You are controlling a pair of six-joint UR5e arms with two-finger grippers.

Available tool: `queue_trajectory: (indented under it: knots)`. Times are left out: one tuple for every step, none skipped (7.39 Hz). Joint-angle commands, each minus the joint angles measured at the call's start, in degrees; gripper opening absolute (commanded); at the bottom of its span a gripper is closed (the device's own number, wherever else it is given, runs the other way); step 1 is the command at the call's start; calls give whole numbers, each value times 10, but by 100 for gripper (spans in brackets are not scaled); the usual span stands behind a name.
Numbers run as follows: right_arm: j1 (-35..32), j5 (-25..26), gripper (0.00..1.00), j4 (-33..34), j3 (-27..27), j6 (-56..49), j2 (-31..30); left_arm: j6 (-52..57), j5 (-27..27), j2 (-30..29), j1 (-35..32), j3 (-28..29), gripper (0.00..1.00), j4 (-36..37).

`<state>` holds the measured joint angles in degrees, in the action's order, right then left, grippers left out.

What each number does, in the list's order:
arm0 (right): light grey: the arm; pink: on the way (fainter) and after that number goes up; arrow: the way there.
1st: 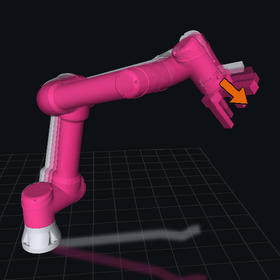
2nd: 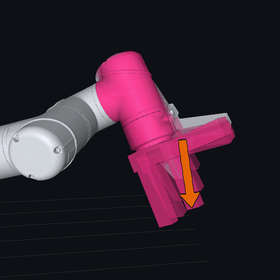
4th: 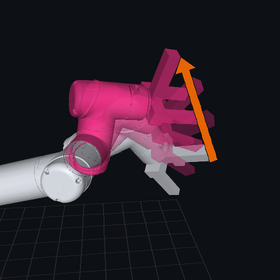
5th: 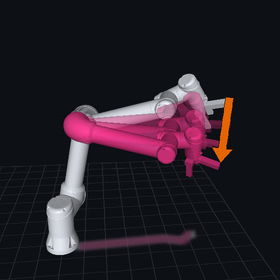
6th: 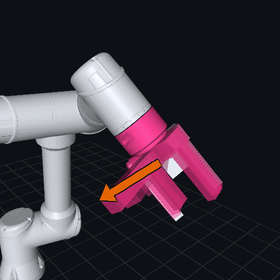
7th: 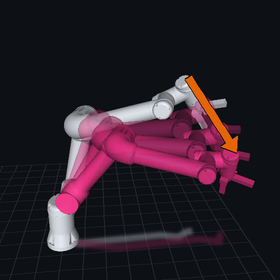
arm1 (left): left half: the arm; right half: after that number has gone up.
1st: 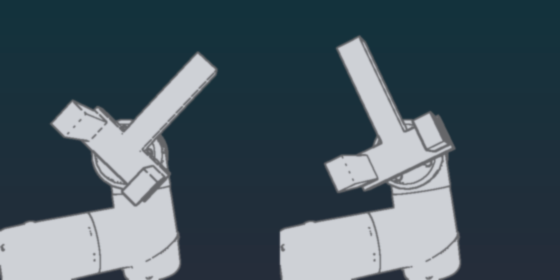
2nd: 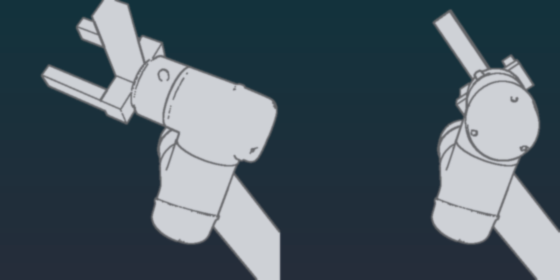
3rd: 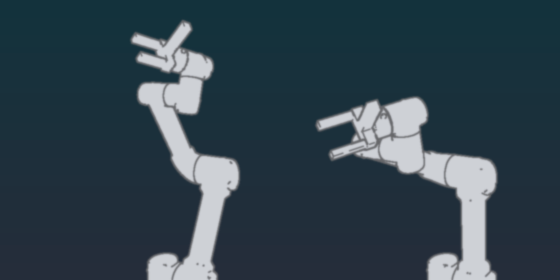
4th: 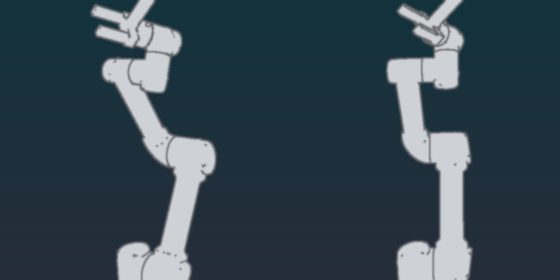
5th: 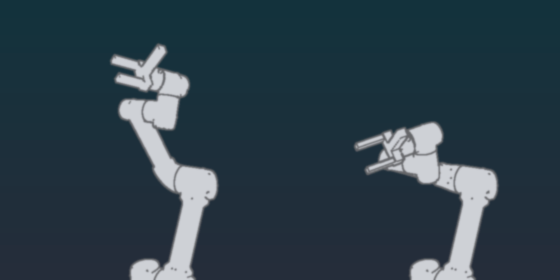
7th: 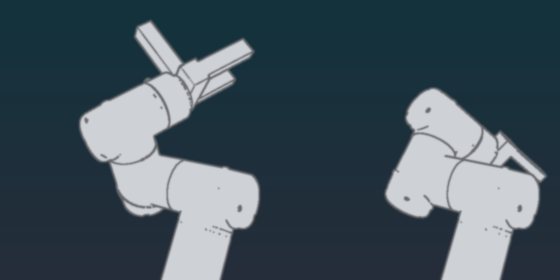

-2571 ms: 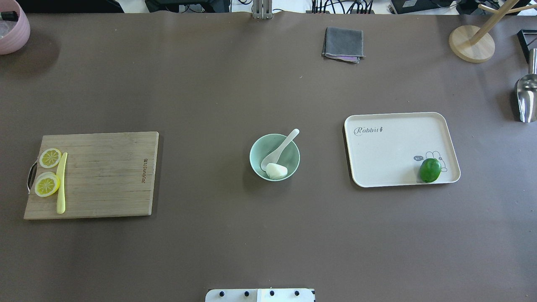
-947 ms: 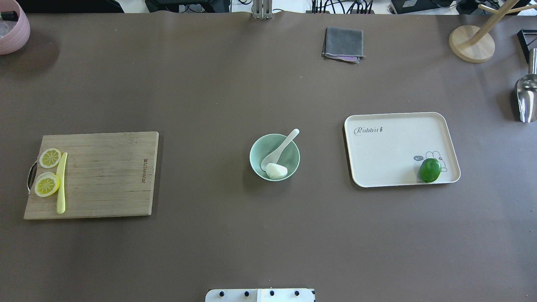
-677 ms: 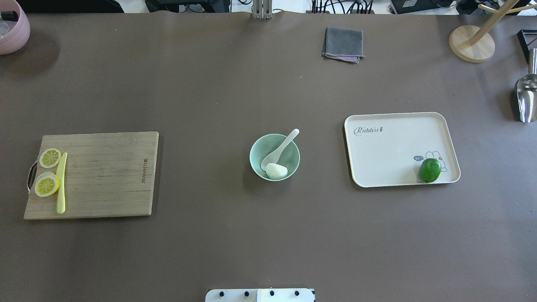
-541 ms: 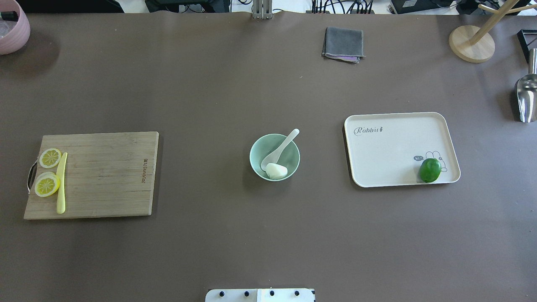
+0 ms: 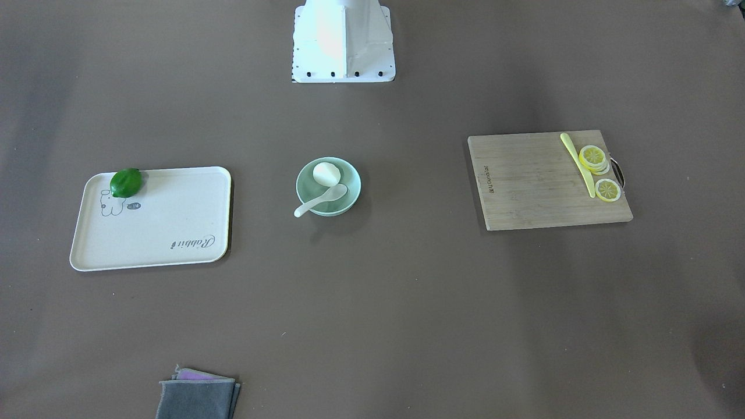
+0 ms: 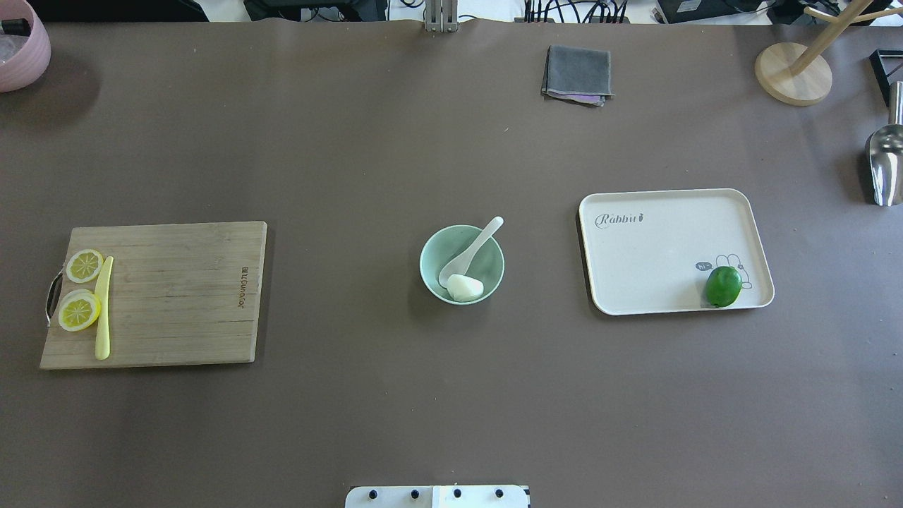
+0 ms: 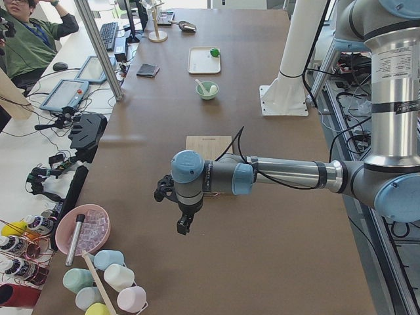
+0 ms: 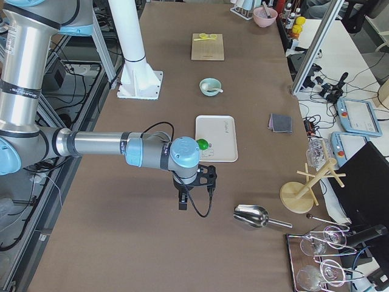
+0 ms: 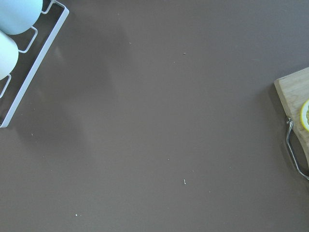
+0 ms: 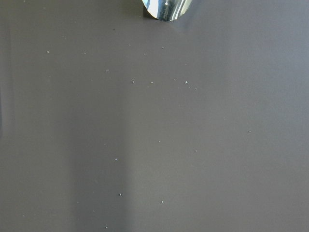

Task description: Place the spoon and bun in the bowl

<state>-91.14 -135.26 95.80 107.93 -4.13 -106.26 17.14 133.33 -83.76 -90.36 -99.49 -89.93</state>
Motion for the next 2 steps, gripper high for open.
queue_trajectory:
  knots:
    - [0, 0, 100, 0, -1, 0, 0, 0, 0, 0, 0, 1, 98, 0]
    - [0, 0, 100, 0, -1, 0, 0, 0, 0, 0, 0, 1, 98, 0]
